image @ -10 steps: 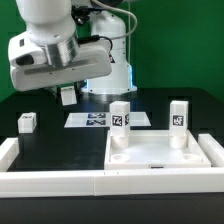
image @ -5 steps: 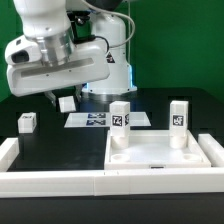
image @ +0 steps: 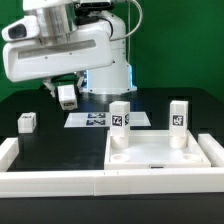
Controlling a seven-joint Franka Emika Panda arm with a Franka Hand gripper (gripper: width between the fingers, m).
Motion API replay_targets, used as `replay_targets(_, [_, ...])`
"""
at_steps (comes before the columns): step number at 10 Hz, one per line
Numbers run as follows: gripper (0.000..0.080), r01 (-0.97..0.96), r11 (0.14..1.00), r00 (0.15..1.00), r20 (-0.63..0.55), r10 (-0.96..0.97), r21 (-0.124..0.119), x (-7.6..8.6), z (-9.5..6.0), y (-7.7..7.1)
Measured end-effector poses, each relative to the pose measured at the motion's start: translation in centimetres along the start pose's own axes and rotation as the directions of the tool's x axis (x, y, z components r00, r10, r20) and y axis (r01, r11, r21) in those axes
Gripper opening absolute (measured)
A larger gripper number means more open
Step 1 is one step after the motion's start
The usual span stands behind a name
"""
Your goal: Assemble square table
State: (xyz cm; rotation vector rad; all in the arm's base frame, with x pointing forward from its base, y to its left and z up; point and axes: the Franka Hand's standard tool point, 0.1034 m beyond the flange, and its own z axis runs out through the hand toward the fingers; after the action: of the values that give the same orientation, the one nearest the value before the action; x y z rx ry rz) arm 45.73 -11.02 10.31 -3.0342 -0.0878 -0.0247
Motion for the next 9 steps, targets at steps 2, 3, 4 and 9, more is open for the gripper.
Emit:
replay_targets(2, [0.0290,0.003,0.999,0.996,-0.092,-0.007,-0.044,0.3,-0.9,0.1])
replay_targets(3, [0.0290,0.000,0.998,0.990,-0.138,-0.009,-0.066,-0.1,-0.7,0.7])
replay_targets(4, [0.0290,0.001,0.998,0.991,-0.135,-0.010,-0.065,-0.1,-0.6,0.7])
replay_targets(9, [0.0290,0.021,0.997,0.982,-0.184,-0.033,-0.069,4.6,-0.6,-1.8])
